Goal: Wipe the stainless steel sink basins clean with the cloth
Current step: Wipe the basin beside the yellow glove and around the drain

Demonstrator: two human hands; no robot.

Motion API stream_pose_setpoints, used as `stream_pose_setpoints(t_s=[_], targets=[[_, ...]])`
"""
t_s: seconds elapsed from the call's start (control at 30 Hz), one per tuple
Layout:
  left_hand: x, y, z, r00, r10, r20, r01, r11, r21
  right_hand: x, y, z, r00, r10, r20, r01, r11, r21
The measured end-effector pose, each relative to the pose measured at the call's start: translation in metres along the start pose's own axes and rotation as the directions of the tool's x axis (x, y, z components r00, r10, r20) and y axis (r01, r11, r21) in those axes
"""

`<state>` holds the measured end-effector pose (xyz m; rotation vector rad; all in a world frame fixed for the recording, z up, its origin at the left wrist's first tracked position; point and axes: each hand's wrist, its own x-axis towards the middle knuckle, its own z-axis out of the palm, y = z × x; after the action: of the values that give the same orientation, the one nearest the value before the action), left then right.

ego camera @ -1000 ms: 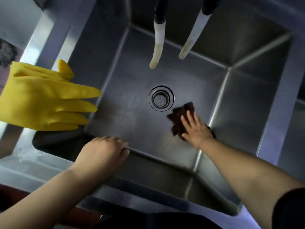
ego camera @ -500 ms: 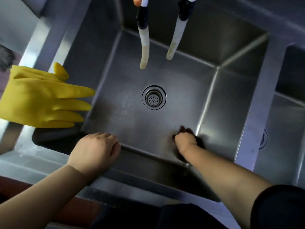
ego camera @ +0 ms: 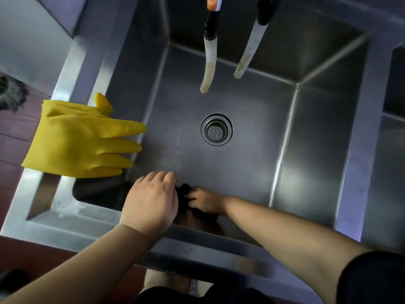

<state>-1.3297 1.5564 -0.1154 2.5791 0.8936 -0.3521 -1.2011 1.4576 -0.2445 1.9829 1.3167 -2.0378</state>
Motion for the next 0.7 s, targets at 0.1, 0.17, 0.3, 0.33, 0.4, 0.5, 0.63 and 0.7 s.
stream_pose_setpoints(t_s=[0.1, 0.17, 0.3, 0.33, 0.4, 0.5, 0.63, 0.7], targets=[[0.000, 0.000, 0.001, 1.000, -0.004, 0.003, 0.004, 1.000, 0.024, 0.020, -0.010, 0.007, 0.995, -0.090, 0.050, 0.087, 0.995, 0.055], [0.001, -0.001, 0.002, 1.000, -0.004, 0.006, 0.004, 1.000, 0.031, 0.004, -0.020, 0.001, 0.996, -0.055, 0.069, 0.046, 0.992, 0.119], [-0.001, 0.001, 0.001, 1.000, 0.003, -0.005, -0.003, 0.999, 0.042, -0.025, 0.009, -0.003, 0.994, 0.068, 0.080, -0.073, 0.995, 0.060], [-0.001, 0.002, 0.000, 1.000, 0.007, -0.017, -0.007, 0.999, 0.035, -0.039, 0.017, -0.004, 0.992, 0.121, 0.045, -0.123, 0.991, 0.049], [-0.002, 0.001, -0.001, 0.998, 0.023, -0.055, -0.023, 1.000, 0.010, -0.068, 0.038, -0.005, 0.981, 0.194, -0.005, -0.194, 0.981, 0.026], [-0.005, 0.002, -0.004, 0.991, 0.036, -0.131, -0.048, 0.995, -0.085, -0.115, 0.062, -0.015, 0.943, 0.332, 0.012, -0.328, 0.937, -0.122], [-0.015, -0.012, -0.019, 0.976, -0.014, -0.219, -0.018, 0.989, -0.145, -0.137, 0.073, -0.016, 0.921, 0.388, 0.006, -0.384, 0.913, -0.139], [-0.024, -0.035, -0.029, 0.969, 0.055, -0.239, -0.069, 0.996, -0.048, -0.129, 0.072, -0.013, 0.926, 0.377, -0.016, -0.377, 0.923, -0.077]])
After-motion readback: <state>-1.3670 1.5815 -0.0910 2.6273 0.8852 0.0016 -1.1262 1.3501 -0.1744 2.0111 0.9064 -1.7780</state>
